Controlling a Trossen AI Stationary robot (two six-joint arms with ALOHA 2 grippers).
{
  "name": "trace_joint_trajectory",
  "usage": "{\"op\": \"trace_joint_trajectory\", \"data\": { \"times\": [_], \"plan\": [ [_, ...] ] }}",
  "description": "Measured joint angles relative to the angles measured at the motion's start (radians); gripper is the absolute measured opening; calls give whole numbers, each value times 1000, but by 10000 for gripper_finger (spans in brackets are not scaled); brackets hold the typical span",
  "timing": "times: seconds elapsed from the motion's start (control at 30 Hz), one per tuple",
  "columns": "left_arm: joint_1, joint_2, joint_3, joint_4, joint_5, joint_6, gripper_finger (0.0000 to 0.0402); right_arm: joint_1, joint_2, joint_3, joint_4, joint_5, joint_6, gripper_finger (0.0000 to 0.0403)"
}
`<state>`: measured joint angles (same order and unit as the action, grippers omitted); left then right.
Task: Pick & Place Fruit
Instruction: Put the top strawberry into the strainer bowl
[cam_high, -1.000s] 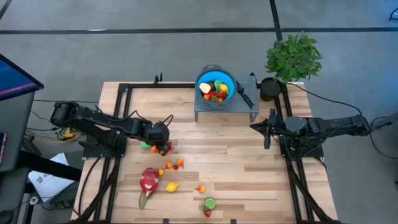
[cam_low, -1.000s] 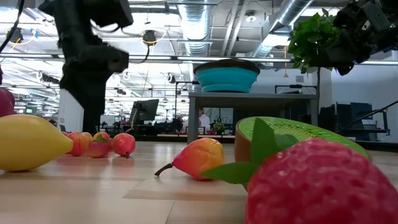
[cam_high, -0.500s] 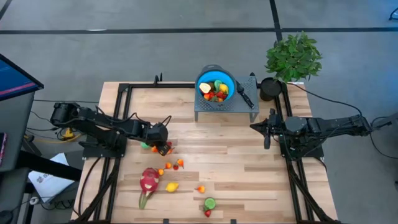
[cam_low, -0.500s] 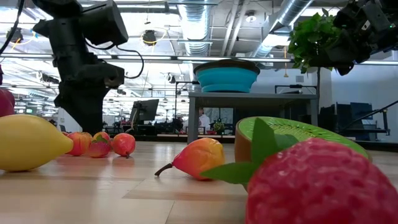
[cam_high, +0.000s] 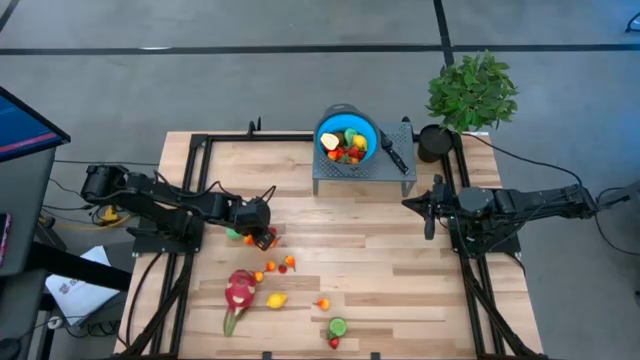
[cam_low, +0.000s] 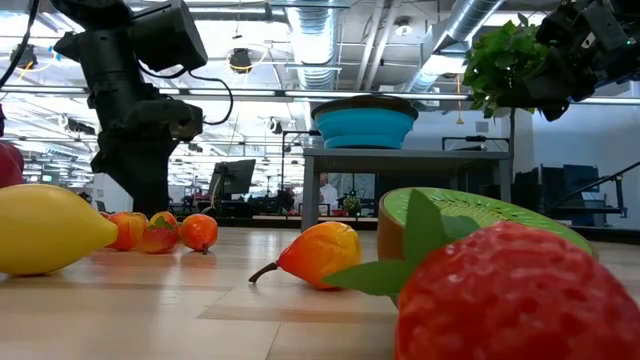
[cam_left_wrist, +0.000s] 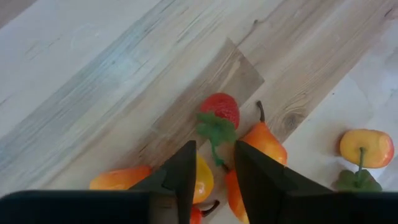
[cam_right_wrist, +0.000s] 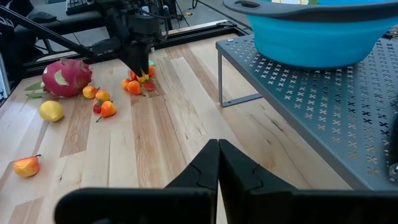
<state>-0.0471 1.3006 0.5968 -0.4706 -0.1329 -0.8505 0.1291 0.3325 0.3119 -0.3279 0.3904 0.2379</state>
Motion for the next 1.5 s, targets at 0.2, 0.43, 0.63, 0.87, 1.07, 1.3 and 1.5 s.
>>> {"op": "trace_joint_trajectory", "data": {
  "times": [0.2,0.43,0.63,0.87,1.07,1.3,1.5],
  "plan": [
    [0,0,0,1,0,0,53,0,0,0,0,0,0,0],
    [0,0,0,2,0,0,6,0,0,0,0,0,0,0],
    [0,0,0,3,0,0,5,0,0,0,0,0,0,0],
    [0,0,0,26,0,0,2,0,0,0,0,0,0,0],
    [0,0,0,80,8,6,2,0,0,0,0,0,0,0],
    [11,0,4,157,9,36,1,0,0,0,0,0,-1,0],
    [40,0,64,182,20,121,1,0,0,0,0,0,0,0]
  ]
}}
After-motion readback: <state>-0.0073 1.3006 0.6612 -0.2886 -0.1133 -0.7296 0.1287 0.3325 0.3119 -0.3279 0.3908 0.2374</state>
